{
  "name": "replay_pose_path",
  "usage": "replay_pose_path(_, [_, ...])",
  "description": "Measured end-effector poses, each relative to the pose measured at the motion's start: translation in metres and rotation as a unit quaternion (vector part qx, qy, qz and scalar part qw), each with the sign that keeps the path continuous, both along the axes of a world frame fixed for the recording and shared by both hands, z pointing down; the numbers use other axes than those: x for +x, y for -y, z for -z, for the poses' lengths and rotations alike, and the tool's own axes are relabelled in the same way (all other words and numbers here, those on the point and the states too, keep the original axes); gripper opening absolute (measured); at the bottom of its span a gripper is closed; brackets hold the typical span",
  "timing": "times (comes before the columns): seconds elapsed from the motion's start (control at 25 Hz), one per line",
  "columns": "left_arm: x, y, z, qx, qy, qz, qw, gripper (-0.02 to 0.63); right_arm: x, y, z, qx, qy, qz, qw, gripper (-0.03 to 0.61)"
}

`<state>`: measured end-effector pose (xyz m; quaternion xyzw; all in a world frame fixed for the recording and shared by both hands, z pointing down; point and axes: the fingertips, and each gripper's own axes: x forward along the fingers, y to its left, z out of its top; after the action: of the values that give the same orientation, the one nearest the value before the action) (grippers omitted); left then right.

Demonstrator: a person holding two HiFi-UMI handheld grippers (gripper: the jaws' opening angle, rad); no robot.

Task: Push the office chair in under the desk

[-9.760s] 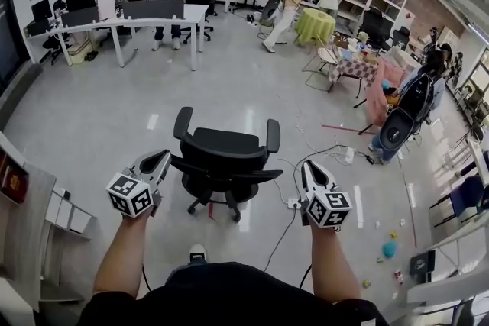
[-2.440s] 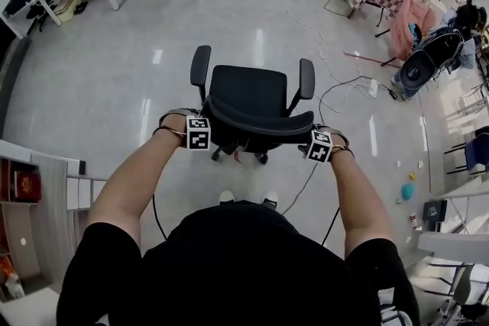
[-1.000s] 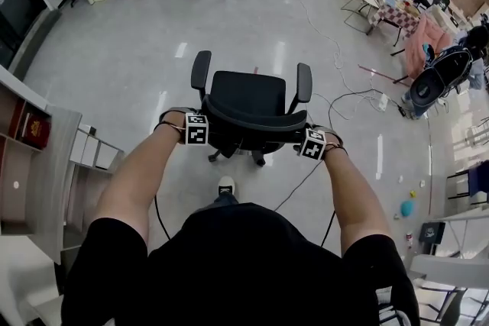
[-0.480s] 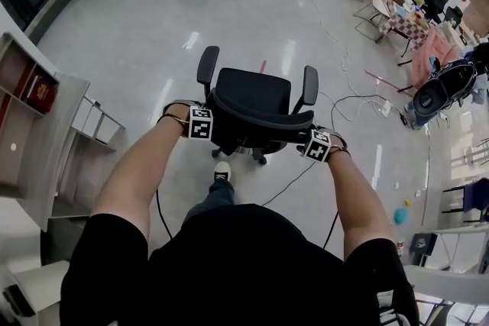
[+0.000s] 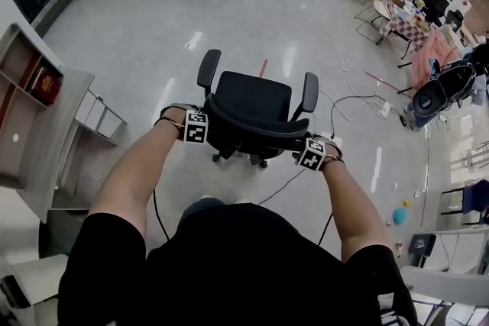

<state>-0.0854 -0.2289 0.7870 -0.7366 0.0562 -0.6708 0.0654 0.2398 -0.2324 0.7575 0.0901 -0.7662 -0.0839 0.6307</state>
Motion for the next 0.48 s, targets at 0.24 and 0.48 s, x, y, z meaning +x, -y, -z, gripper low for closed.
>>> replay_pose_path(0.24, [-0.007, -0.014, 0.003, 0.002, -0.003, -0.009, 1.0000, 0.221, -0.009, -0.023, 0.003, -0.001, 0.002, 0.002, 1.000, 0.219])
replay_pose_path(0.48, [-0.023, -0.031, 0.001, -0.003, -0.005, -0.016, 0.9999, 0.222, -0.025, -0.044, 0.001, -0.009, -0.003, -0.006, 1.000, 0.219])
